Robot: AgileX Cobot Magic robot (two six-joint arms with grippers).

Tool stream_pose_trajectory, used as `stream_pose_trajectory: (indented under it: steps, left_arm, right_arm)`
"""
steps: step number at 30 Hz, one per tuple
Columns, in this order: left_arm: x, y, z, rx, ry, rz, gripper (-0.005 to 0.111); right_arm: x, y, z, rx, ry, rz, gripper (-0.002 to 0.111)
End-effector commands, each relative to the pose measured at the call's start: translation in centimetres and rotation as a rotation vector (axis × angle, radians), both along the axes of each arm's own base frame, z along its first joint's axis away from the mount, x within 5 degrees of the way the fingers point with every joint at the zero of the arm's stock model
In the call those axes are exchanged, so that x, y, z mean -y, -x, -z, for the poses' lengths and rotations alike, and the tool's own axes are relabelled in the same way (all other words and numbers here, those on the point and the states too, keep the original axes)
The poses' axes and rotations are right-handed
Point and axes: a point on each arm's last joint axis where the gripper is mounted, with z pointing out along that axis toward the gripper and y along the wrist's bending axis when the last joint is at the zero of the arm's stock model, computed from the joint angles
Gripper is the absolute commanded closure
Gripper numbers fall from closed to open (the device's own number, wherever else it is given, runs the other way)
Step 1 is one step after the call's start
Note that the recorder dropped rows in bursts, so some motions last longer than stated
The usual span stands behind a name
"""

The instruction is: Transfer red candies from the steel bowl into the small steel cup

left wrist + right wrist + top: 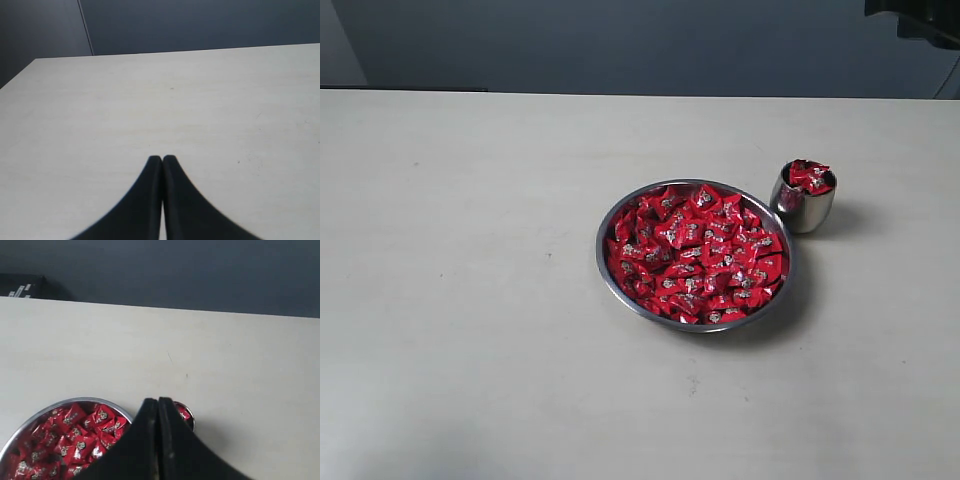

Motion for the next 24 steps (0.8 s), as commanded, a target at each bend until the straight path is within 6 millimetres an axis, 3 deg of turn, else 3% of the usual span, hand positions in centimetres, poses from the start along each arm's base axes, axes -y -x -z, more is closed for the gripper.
stream_pose_trajectory:
  steps: [1, 9, 16, 20, 24]
  left_arm:
    - [0.0, 0.0, 0.1, 0.008, -0.002, 0.006, 0.106]
    - [0.0, 0.0, 0.1, 0.008, -0.002, 0.006, 0.106]
    - [0.0, 0.0, 0.1, 0.008, -0.002, 0.006, 0.106]
    - [0.0, 0.0, 0.1, 0.008, -0.002, 0.006, 0.106]
    - [0.0, 0.0, 0.1, 0.008, -0.002, 0.006, 0.106]
  right_arm:
    - [0.2, 0.5, -0.2, -0.002, -0.023, 0.008, 0.109]
    - [0.3, 0.5, -0.2, -0.001, -0.009, 0.006, 0.109]
    - [1.2, 0.4, -0.5, 0.067, 0.160, -0.001, 0.109]
    - [2.7, 2.2, -2.2, 0.153, 0.241, 0.020, 0.109]
    - [6.0, 4.7, -3.7, 0.165, 0.159, 0.165, 0.109]
